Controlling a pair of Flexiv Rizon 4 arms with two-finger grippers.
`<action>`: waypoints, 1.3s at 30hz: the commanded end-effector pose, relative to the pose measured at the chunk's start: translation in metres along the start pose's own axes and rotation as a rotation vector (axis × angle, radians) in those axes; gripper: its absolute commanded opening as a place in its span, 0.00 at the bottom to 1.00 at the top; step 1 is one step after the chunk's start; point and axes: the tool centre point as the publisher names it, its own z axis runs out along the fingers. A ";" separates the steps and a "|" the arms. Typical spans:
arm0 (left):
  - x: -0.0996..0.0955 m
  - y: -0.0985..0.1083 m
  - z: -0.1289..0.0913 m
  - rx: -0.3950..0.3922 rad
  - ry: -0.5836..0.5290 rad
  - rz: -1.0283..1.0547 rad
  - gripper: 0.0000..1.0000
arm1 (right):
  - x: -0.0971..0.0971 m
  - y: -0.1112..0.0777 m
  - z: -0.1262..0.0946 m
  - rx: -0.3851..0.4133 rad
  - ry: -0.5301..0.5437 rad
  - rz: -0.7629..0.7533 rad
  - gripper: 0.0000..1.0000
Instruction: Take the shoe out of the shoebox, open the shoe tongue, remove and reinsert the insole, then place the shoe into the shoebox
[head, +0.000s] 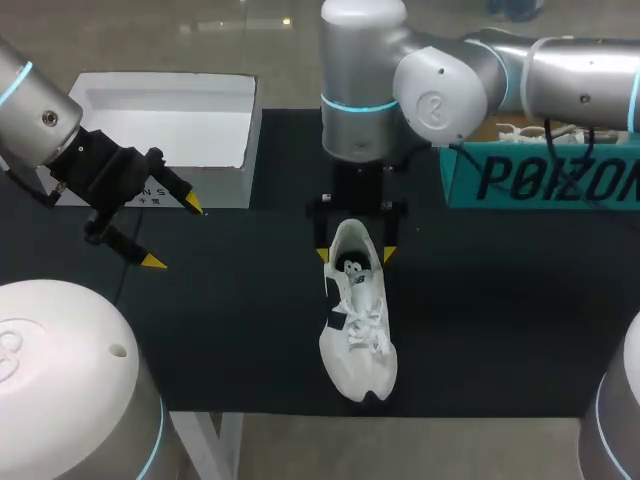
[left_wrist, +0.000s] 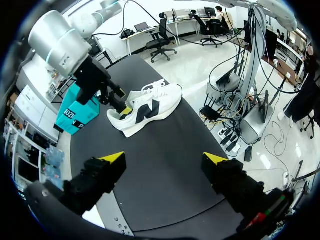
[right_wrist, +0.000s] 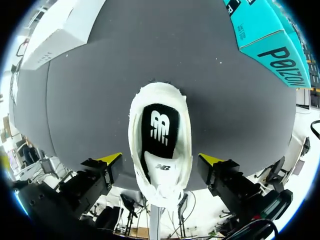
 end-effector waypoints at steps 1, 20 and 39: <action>0.000 0.000 0.000 -0.003 0.003 0.000 1.00 | -0.005 -0.020 -0.032 -0.053 -0.010 0.002 1.00; 0.000 0.000 0.000 -0.003 0.003 0.000 1.00 | -0.003 -0.041 0.038 0.134 0.111 -0.019 0.00; 0.000 0.000 0.000 -0.003 0.003 0.000 1.00 | -0.004 -0.033 -0.006 0.088 0.047 -0.073 0.00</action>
